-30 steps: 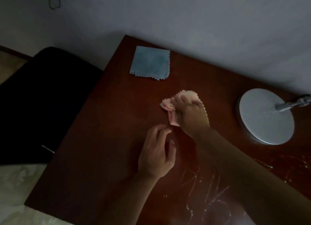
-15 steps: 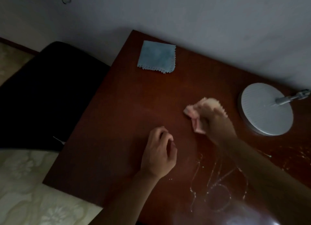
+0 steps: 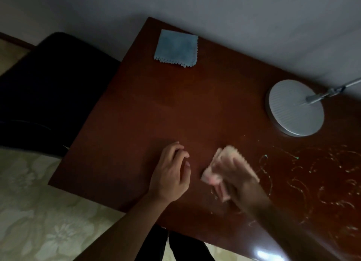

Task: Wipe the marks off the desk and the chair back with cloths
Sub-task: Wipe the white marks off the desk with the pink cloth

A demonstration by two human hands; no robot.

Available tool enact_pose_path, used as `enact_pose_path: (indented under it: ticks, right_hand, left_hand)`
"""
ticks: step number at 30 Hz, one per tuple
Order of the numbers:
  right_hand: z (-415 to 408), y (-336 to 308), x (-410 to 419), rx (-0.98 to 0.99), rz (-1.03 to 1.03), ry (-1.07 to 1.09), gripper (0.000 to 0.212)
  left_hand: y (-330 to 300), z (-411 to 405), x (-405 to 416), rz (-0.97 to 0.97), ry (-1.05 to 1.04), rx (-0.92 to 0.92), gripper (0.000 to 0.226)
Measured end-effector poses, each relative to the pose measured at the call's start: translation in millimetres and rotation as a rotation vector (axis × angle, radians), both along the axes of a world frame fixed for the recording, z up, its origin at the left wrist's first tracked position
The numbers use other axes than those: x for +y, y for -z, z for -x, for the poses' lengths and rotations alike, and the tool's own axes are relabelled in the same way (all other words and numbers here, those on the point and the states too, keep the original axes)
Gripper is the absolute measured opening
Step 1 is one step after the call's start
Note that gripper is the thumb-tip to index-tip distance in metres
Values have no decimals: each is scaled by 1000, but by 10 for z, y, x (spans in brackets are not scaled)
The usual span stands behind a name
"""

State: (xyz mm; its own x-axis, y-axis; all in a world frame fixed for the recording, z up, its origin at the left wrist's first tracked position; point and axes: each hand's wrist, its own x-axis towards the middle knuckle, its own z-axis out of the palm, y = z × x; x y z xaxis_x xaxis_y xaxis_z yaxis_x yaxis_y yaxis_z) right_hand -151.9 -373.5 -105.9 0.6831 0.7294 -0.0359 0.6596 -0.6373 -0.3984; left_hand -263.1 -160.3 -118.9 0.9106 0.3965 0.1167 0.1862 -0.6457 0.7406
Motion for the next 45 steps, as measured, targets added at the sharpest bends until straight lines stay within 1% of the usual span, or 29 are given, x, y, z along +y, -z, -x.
enact_pose_path:
  ticks: [1,2,3,4,5,7,8,10,12,14,16,19,21,23,26,28,29,30,32,34,36,38,39,40,41,43,45]
  right_hand:
    - [-208,-23,8,-19,13,74,41]
    - [-401,-85,105,11,76,49,40]
    - [-522,-112,204,22,48,63,38]
    - [-587,-97,222,-8,40,9,38]
    - [-585,-78,220,-9,33,-2,39]
    - [-255,-29,134,-44,-7,36,40]
    - [-11,11,-18,-27,-24,32,40]
    - [436,40,-327,4,-27,-48,42]
    - [662,31,-545,14,-11,-113,42]
    - [517,61,-533,3,8,-181,43]
    - [184,92,-331,-76,34,-242,45]
    - [-300,93,156,-121,1,-143,44]
    - [-301,118,388,-100,-23,-82,41]
    - [58,154,309,-121,-44,-146,42]
    - [575,130,-290,-58,-87,-322,39]
    - [446,91,-464,-44,-100,-386,38]
    - [304,87,-433,-72,-94,-384,40]
    - [174,78,-344,-92,-92,-343,41]
    - [-34,31,-50,-77,-93,-167,47]
    - [-57,64,165,-46,-88,-48,53]
    - [135,179,172,-47,-54,-41,52]
    - [628,247,38,-28,-26,-112,48]
    - [911,240,-60,-6,-50,-150,46]
    - [1135,175,-165,57,-98,-164,44]
    - [1254,70,-233,115,-170,-147,41]
    - [1130,-136,-291,184,-281,7,38]
    - [762,-204,-288,181,-313,240,37]
  left_hand:
    - [3,53,-31,-21,20,12,19]
    - [9,102,-55,-39,32,24,20]
    - [10,147,-78,-47,31,29,21]
    - [0,182,-120,-48,18,30,22]
    - [-12,192,-146,-52,3,26,23]
    - [-19,212,-211,-67,-4,20,24]
    - [-24,232,-268,-73,-9,23,24]
    - [-5,270,-364,-66,-23,50,27]
    - [-13,350,-487,-47,-53,67,31]
    - [-26,414,-559,-52,-69,66,34]
    - [-30,409,-568,-63,-74,65,35]
    - [-32,364,-566,-78,-112,74,35]
    - [-41,369,-580,-77,-125,57,35]
    - [-27,391,-585,-81,-132,42,36]
    - [-47,399,-609,-86,-134,63,37]
    - [-62,379,-625,-104,-129,81,36]
    - [-69,367,-638,-108,-131,82,35]
    - [-70,367,-646,-112,-130,81,35]
    - [-56,380,-645,-115,-133,81,34]
    - [-61,381,-629,-110,-141,69,33]
    - [-84,385,-616,-76,-138,57,33]
    - [-106,409,-573,-39,-171,30,33]
    - [-107,456,-541,-34,-211,23,32]
    - [-104,523,-502,-42,-256,29,31]
    - [-92,604,-444,-61,-293,39,30]
    - [-44,735,-263,-114,-330,62,27]
    - [2,815,-89,-138,-341,92,25]
